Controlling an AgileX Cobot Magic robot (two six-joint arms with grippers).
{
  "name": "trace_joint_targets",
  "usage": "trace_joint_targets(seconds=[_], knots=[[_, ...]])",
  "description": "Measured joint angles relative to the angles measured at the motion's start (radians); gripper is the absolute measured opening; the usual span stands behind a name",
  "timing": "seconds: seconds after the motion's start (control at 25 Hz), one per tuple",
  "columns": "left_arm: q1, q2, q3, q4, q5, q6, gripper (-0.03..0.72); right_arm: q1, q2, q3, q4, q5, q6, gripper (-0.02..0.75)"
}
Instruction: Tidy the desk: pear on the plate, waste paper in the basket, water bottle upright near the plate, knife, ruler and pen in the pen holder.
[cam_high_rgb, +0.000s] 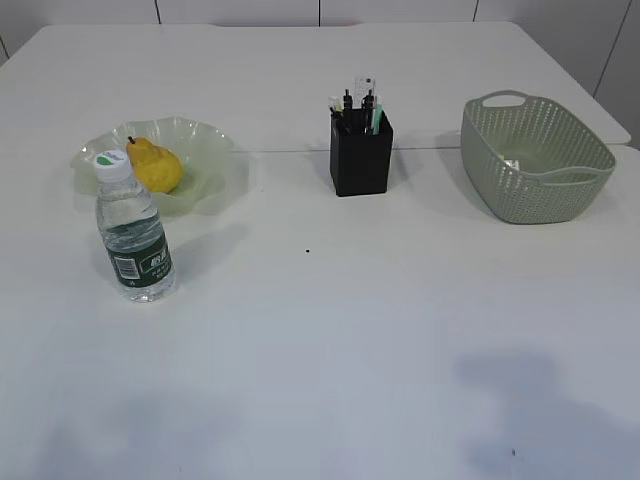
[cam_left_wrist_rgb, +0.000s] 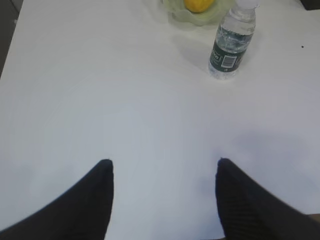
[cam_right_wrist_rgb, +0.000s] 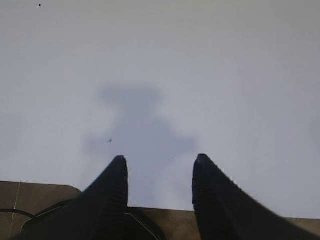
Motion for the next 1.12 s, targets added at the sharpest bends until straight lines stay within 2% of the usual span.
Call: trace_joint_targets(seconds=[0.2, 0.48, 0.72, 1.12], knots=[[0.000, -0.070, 0.026, -0.010, 0.002, 0.000, 0.456, 0.000, -0.172, 0.097, 0.000, 0.004, 0.027, 0.320], [0.000, -0.181, 0.183, -0.057, 0.002, 0.000, 0.456, 0.000, -0.390, 0.189, 0.000, 0.012, 0.045, 0.320], [0.000, -0.316, 0.253, -0.049, 0.002, 0.000, 0.456, 0.000, -0.554, 0.224, 0.000, 0.016, 0.045, 0.320], [0.000, -0.375, 0.302, -0.039, -0.002, 0.000, 0.456, 0.000, -0.615, 0.308, -0.002, 0.020, 0.034, 0.320]])
